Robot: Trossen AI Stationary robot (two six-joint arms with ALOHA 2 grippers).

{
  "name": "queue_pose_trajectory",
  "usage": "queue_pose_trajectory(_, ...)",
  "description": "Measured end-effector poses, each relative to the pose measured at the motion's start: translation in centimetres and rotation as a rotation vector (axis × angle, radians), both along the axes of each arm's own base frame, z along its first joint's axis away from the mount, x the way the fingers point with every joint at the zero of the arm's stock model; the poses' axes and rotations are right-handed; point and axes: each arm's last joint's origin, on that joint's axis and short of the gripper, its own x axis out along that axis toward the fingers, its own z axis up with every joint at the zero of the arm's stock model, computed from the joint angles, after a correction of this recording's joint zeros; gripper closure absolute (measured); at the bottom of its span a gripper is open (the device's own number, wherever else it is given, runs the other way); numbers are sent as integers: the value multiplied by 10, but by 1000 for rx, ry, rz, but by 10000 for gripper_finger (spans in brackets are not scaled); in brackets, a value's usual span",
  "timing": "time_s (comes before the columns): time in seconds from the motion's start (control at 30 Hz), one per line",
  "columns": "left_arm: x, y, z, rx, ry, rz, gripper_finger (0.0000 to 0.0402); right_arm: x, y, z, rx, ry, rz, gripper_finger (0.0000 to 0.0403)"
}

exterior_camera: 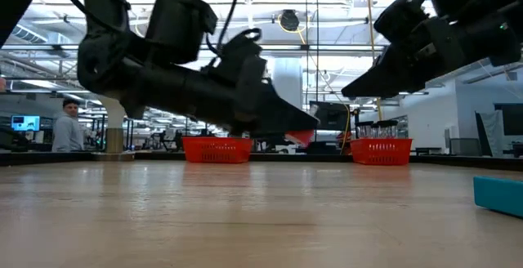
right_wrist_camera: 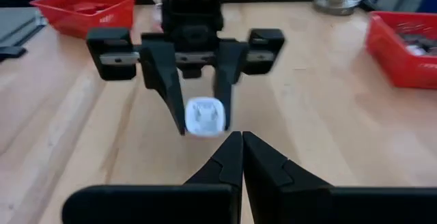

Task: Pick & Place Office items
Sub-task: Put the pink charger adapter into the top left red basket

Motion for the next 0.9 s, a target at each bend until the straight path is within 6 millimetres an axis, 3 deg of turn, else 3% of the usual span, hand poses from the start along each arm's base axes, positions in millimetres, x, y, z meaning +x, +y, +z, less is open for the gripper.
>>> queue_pose_trajectory(0.27, 19, -2, -11, 24, 2, -30, 269, 11, -3, -14, 26, -5, 45, 401)
queue_pose_trajectory(0.4, 21, 0, -20, 22, 28, -36, 269, 17, -3, -19, 16, 21, 51, 401)
queue_pose_trajectory(0.63, 22, 0, -20, 44, 32, -34, 269, 34, 1, -23, 45, 55, 135, 401)
queue_pose_trajectory(0.9, 22, 1, -22, 49, 58, -22, 266, 38, 2, -28, 47, 104, 155, 401)
